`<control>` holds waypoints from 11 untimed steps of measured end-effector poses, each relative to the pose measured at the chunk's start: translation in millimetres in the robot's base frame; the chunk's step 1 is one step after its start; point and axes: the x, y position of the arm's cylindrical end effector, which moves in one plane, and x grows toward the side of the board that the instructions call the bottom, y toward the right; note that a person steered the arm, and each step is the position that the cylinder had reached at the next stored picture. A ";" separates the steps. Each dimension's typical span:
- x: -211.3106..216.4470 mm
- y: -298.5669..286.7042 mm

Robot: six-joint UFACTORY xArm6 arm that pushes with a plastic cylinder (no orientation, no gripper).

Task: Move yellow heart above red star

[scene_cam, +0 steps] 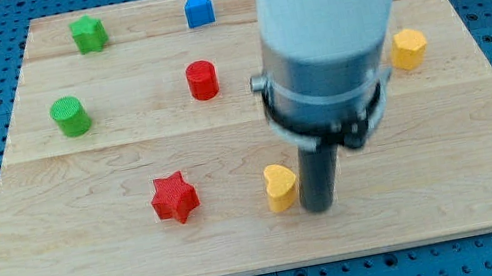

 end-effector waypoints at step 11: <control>-75.5 -92.3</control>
